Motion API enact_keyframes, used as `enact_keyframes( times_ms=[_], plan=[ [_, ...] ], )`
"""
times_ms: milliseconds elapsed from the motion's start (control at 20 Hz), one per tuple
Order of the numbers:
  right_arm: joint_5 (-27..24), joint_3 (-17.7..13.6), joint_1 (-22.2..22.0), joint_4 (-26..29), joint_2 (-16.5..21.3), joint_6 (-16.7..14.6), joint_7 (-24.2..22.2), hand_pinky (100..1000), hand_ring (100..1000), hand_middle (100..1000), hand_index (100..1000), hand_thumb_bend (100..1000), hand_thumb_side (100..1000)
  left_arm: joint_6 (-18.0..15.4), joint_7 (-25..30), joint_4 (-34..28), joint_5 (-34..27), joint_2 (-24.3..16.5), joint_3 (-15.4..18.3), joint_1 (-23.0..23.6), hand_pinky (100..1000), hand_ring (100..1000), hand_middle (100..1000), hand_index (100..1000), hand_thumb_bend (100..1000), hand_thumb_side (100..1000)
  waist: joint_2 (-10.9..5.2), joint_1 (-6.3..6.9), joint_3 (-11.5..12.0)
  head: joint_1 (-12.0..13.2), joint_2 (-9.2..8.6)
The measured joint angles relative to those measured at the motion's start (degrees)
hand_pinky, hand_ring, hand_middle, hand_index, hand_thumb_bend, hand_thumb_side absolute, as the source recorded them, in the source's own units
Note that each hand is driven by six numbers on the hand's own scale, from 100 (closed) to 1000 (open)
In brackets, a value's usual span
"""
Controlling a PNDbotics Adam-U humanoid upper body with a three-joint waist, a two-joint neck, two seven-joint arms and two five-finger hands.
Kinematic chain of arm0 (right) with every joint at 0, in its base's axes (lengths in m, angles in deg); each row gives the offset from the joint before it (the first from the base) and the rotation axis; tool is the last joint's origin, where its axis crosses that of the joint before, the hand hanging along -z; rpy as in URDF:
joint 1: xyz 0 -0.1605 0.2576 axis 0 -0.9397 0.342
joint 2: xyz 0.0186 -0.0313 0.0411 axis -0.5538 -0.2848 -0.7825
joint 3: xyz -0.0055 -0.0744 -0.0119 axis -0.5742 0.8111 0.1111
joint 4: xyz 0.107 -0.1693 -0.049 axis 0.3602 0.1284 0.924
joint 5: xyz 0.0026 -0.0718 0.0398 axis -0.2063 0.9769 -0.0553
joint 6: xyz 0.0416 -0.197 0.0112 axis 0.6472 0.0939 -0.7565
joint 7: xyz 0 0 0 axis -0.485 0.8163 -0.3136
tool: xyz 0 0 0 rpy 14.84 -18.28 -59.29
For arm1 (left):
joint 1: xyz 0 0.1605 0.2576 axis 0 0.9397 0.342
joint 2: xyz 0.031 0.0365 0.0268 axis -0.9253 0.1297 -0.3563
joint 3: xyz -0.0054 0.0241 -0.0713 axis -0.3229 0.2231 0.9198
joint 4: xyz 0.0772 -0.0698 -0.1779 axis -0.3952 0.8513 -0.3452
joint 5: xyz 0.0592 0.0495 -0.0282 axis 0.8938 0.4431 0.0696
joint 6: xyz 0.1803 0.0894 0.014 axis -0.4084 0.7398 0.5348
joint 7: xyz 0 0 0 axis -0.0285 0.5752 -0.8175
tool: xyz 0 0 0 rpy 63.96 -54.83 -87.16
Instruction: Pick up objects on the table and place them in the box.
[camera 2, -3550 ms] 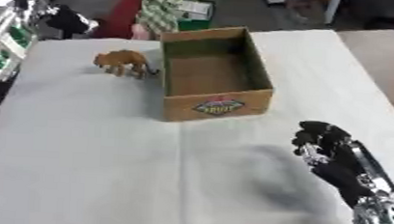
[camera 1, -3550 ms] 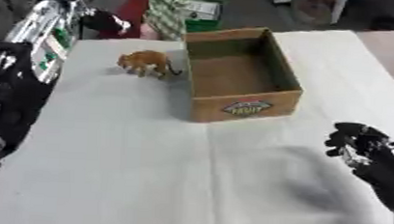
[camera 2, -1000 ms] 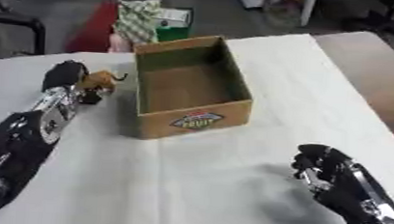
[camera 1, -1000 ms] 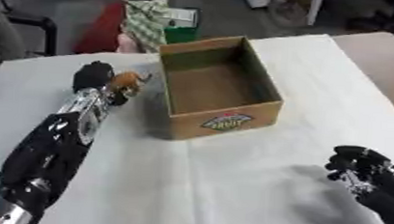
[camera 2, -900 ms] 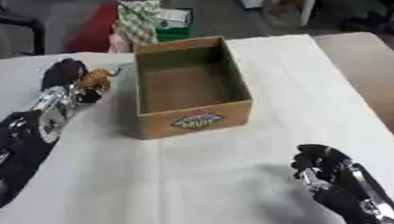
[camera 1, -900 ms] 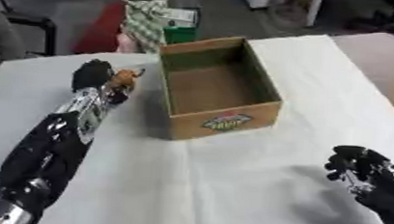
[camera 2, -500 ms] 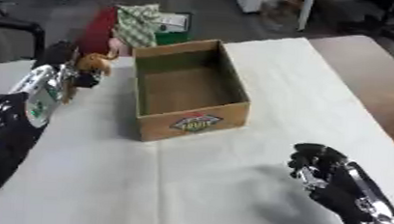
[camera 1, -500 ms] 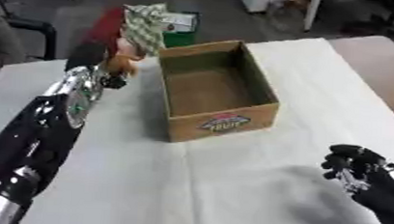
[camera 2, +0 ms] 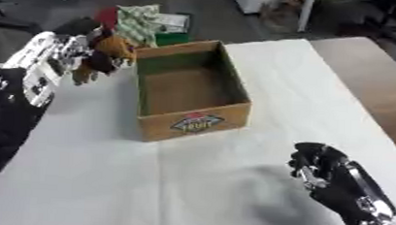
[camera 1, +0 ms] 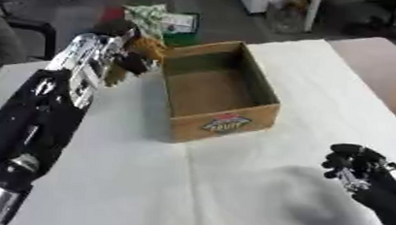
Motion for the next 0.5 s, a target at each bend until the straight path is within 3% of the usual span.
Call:
enact_keyframes(
  times_ms=[500],
  plan=[
    [-0.3,0.5,0.1,0.0,0.0,0.2,-0.6,627,676,606,738,100,200,-2.6,2.3,-2.4,5.0,5.6,-3.0,-1.3,595,440,327,434,100,215,-0.17,0.01,-1.0,0.1,0.00]
  ],
)
